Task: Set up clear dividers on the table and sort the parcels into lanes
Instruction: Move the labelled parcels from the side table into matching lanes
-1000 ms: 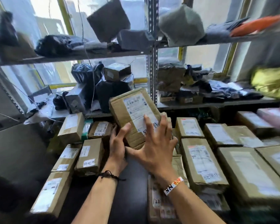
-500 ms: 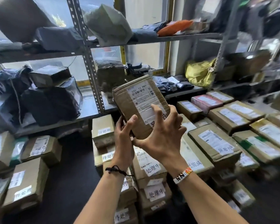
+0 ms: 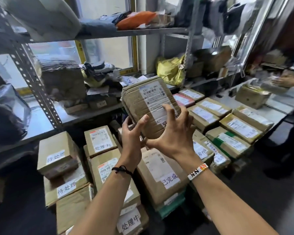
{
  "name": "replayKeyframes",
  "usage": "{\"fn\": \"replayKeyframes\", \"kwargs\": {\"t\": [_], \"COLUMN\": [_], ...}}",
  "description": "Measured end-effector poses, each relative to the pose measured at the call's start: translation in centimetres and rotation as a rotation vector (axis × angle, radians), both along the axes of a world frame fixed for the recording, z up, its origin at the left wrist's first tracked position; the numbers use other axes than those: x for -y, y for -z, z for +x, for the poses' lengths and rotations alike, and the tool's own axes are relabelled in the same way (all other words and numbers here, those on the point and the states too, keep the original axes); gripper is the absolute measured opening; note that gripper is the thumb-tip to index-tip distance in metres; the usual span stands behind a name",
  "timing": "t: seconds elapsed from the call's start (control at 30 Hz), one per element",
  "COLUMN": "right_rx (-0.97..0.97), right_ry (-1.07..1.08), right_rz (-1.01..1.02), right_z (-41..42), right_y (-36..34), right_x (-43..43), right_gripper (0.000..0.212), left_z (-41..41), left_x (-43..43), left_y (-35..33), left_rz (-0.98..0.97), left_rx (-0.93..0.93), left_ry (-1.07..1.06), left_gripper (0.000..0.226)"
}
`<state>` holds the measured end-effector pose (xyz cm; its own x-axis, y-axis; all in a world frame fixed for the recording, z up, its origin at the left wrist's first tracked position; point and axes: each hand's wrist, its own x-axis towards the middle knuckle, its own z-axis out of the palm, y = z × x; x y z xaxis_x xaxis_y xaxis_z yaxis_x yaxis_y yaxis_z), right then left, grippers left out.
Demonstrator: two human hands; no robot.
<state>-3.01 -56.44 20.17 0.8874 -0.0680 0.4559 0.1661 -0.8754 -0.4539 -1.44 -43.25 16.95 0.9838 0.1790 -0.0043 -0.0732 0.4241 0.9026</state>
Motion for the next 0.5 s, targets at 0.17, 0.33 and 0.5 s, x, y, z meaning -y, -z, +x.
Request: {"fn": "replayKeyframes", "kwargs": {"t": [0.17,0.33,0.5], "right_rx": [0.029,-0.094,-0.325], "right_ry": [0.002,-0.025,-0.036], "right_rz": [0.050,0.078,-0.007], "right_z": [6.6,14.8,21.0], "right_y": [0.2,2.0,4.7], "right_x": [2.8,5.5,5.9], "right_gripper": [0.122,0.114,0.119], "left_z": [5.3,9.0,9.2], "left_x": [2.3,3.9,5.5], "left_y": [0.0,4.9,10.2], "left_rz": [0.061,0.284,1.399], "left_rx": [-0.049,-0.191,-0.155], "left_ry": [0.025,-0.096,-0.215], "left_gripper": [0.073,0.062,0.059]}}
